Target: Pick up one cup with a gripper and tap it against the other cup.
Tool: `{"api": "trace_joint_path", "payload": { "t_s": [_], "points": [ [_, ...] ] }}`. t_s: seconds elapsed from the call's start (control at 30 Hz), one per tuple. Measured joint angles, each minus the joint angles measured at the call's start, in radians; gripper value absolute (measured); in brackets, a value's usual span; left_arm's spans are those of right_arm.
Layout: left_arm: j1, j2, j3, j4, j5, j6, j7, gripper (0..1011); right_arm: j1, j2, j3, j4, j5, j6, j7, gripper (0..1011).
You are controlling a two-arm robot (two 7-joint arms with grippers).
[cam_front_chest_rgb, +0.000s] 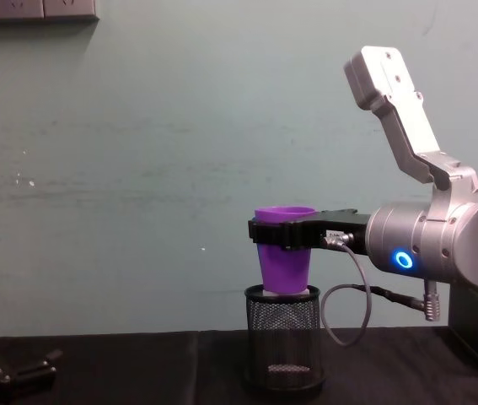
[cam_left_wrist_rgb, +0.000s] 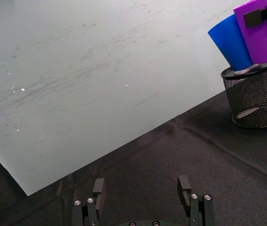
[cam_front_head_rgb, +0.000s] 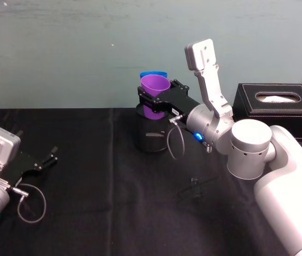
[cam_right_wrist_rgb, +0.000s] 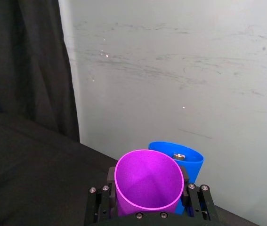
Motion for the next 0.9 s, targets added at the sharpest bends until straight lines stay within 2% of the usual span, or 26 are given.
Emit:
{"api": "trace_joint_path", "payload": {
  "t_s": [0.9],
  "points": [
    [0.0,0.0,0.0,0.0,0.0,0.0,0.0,1000,-0.001,0.001,-0.001,-0.002,0.0,0.001,0.001,744]
  ]
}}
